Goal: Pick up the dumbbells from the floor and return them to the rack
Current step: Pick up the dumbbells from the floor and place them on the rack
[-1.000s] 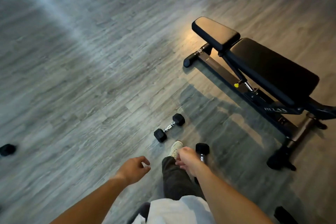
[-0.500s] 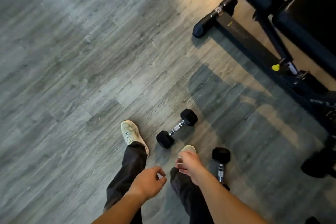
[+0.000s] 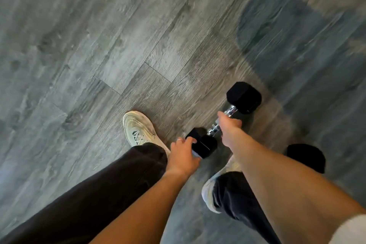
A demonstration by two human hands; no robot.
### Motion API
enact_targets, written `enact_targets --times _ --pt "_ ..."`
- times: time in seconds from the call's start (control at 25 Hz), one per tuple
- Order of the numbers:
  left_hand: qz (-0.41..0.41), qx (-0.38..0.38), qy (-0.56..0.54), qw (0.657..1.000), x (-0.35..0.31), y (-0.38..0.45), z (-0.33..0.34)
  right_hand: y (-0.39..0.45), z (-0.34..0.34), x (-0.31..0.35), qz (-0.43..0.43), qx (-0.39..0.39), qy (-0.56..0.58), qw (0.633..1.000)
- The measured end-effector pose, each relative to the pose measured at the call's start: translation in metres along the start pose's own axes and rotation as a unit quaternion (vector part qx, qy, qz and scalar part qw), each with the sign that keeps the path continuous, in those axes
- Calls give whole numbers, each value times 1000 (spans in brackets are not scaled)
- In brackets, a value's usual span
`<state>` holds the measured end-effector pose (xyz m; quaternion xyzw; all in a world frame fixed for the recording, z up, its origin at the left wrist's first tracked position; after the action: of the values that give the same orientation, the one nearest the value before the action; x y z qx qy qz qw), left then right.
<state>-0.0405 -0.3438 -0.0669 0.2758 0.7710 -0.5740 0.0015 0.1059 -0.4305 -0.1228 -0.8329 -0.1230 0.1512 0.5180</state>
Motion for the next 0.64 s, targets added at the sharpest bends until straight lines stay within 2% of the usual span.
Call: enact_targets --times 0.16,0.28,0.44,0.64 --pt "-8 35 -17 999 10 14 8 17 10 8 43 102 93 990" --pt "-8 13 -60 998 -8 -13 -9 -13 -7 3 38 119 127 984" --pt "15 -41 -52 998 -59 -111 -72 -124 -56 -9 70 178 208 959" --pt "88 -6 85 992 -146 -264 -177 -291 -158 -40 93 223 285 928"
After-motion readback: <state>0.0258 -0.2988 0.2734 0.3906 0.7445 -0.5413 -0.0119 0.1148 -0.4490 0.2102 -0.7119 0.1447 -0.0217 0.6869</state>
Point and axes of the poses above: each hand's wrist, its own y-axis towards the middle knuckle, its own z-axis out of the palm, x = y × z, the point moved 3 cm from there along y, towards the middle knuckle, and after that the axes turned 6 degrees about z, right-handed, at the moved point
